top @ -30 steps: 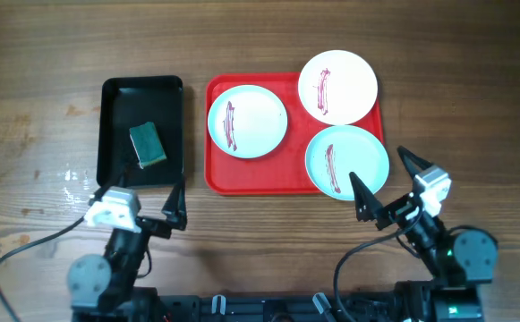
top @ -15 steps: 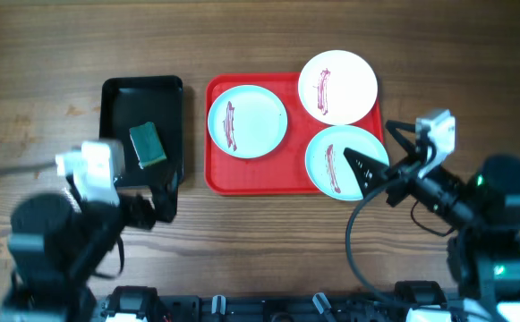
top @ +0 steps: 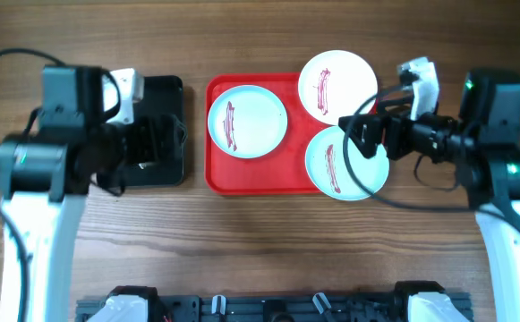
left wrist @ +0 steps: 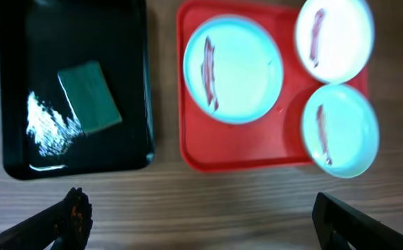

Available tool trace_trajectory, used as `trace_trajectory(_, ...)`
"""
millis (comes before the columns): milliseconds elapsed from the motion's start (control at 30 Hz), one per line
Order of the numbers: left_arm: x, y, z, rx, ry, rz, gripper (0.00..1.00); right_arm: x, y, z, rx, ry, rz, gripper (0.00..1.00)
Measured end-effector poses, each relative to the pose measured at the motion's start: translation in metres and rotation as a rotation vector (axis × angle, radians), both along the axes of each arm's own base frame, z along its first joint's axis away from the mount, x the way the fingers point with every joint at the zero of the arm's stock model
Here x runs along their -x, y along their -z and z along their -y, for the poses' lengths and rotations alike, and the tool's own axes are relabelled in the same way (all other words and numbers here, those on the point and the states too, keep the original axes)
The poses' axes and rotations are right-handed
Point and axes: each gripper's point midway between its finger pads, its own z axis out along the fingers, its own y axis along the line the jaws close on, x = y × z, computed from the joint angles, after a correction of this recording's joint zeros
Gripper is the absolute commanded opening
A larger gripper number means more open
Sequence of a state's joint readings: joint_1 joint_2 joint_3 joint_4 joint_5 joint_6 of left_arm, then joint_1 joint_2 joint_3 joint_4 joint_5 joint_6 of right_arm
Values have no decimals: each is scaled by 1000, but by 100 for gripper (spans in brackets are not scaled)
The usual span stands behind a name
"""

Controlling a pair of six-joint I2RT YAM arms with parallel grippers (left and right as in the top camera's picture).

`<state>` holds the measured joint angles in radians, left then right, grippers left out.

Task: Clean dirty plates on tray and stack at the side
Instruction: 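Move left gripper over the sponge and right gripper to the left plate's rim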

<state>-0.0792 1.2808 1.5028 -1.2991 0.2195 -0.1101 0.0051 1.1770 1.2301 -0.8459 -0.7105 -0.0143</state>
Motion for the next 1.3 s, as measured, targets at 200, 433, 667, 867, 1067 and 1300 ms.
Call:
trace_trajectory(200,-15,29,4,5,7,-108,94,-20,14,-11,-40,-10,-51,88)
trace_trajectory(433,-25,46,-20,-62,-150,-168,91,-25,52,-70,28,-13,-182,79)
trace_trajectory(667,-31,46,-73,-100,-432,-162,91,-52,94,-109,125,96,-239,52)
trace_trajectory(867,-39,42,-86,-98,-496,-125,83,-80,153,-127,180,192,-299,39)
trace_trajectory(1067,-41,42,-88,-102,-510,-116,86,-98,199,-125,217,272,-346,34)
trace_trajectory(1300,-41,42,-88,-100,-517,-116,92,-117,215,-118,242,356,-308,34)
